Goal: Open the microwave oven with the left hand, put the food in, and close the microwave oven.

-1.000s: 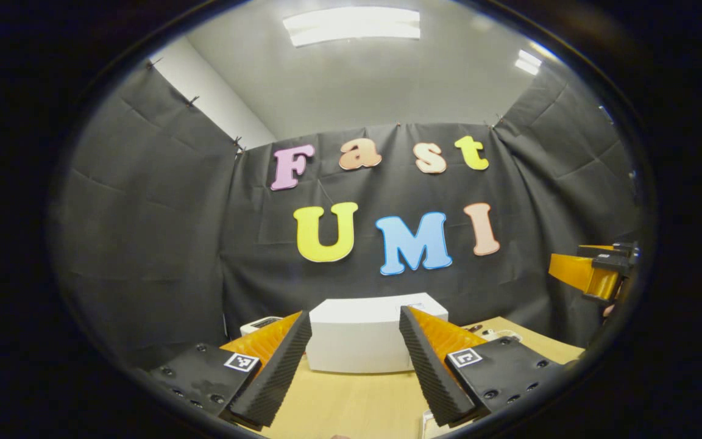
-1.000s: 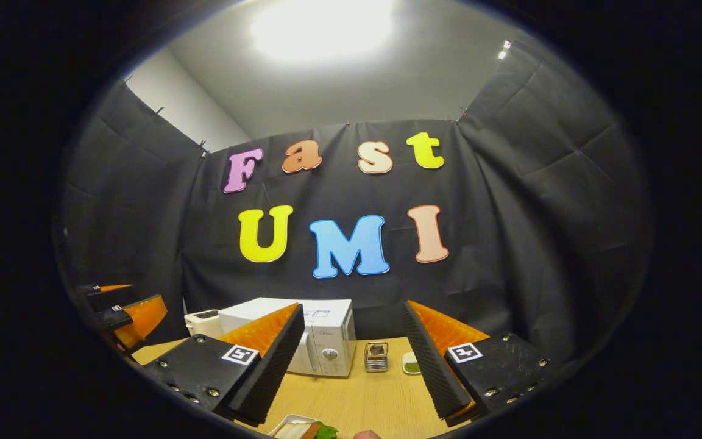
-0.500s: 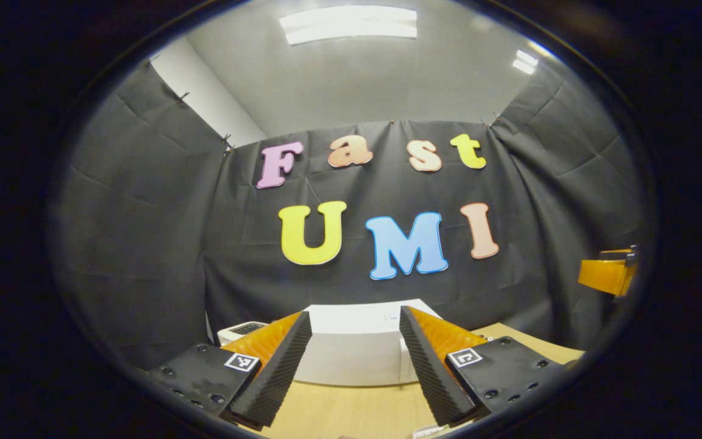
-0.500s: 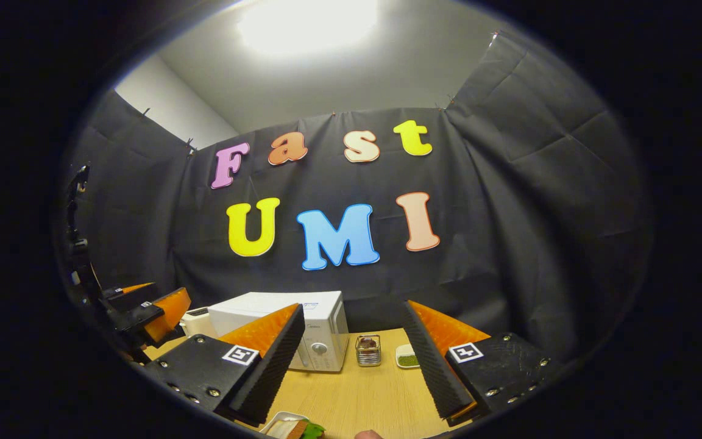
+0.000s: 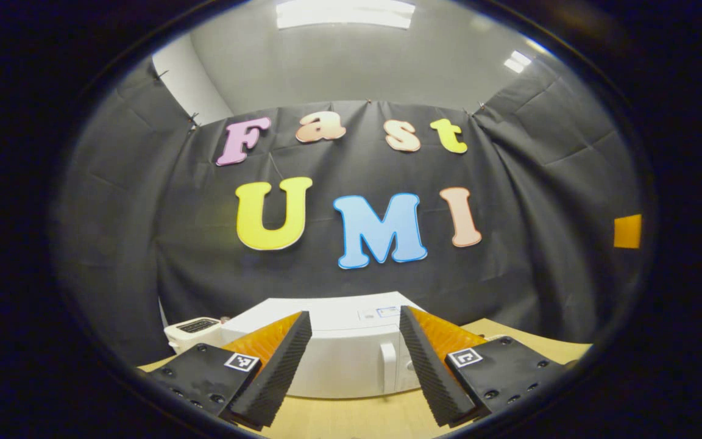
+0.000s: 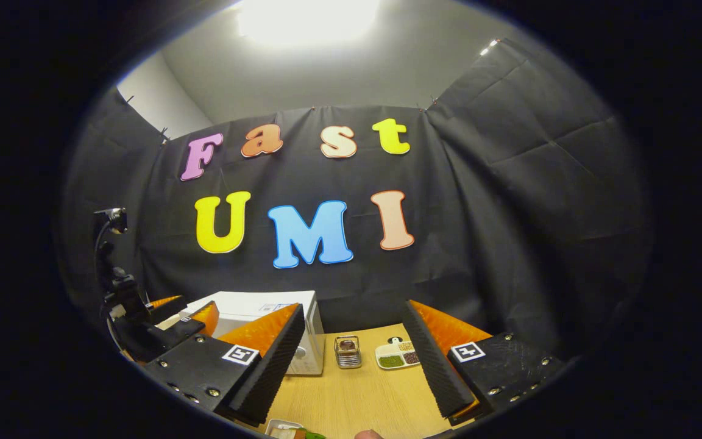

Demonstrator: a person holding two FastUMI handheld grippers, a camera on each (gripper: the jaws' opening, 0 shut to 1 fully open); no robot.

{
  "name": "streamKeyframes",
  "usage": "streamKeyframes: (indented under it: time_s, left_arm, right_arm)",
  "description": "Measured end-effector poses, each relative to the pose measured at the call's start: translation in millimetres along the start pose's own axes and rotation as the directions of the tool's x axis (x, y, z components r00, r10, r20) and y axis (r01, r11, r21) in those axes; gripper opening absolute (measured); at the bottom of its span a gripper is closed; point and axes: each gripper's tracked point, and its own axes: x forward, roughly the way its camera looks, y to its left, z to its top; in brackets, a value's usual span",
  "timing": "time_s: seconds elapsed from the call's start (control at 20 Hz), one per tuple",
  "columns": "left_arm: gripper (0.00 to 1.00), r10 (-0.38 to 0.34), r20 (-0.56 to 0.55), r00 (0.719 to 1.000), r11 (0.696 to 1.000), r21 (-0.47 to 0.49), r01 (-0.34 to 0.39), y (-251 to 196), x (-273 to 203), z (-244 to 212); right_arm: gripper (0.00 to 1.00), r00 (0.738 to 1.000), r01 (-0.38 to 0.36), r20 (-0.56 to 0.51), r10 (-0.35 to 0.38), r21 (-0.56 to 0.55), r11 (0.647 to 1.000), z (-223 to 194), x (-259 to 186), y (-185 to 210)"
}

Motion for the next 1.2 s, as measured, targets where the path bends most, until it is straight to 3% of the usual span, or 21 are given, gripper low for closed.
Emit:
streamKeyframes:
  time_s: [0.35, 0.7, 0.9, 1.0, 1.05, 1.2]
  left_arm:
    - [0.97, -0.079, -0.108, 0.991, 0.997, -0.015, 0.077, -30.7, 65.7, -70.8]
    - [0.95, -0.116, -0.241, 0.963, 0.993, -0.024, 0.114, -49.4, 108.1, -147.2]
    - [0.83, -0.116, -0.310, 0.943, 0.993, -0.028, 0.113, -47.5, 115.2, -179.7]
    - [0.69, -0.111, -0.320, 0.941, 0.994, -0.031, 0.107, -45.7, 116.5, -186.5]
    - [0.70, -0.117, -0.324, 0.939, 0.993, -0.034, 0.112, -45.6, 116.1, -187.2]
    - [0.53, -0.133, -0.319, 0.938, 0.991, -0.029, 0.130, -53.1, 122.4, -190.3]
  right_arm:
    - [0.99, 0.988, 0.149, -0.042, -0.149, -0.014, 0.989, -16.1, -2.5, -23.6]
    - [0.99, 0.961, 0.268, -0.047, -0.272, -0.073, 0.961, -19.4, -14.1, -46.8]
    - [0.99, 0.951, 0.296, -0.072, -0.300, -0.064, 0.953, -26.4, -15.4, -47.6]
    - [0.99, 0.947, 0.305, -0.085, -0.309, -0.062, 0.950, -30.1, -16.1, -46.7]
    - [0.99, 0.946, 0.309, -0.085, -0.314, -0.065, 0.949, -30.5, -17.1, -45.9]
    - [0.99, 0.942, 0.318, -0.093, -0.323, -0.069, 0.946, -34.2, -19.6, -45.7]
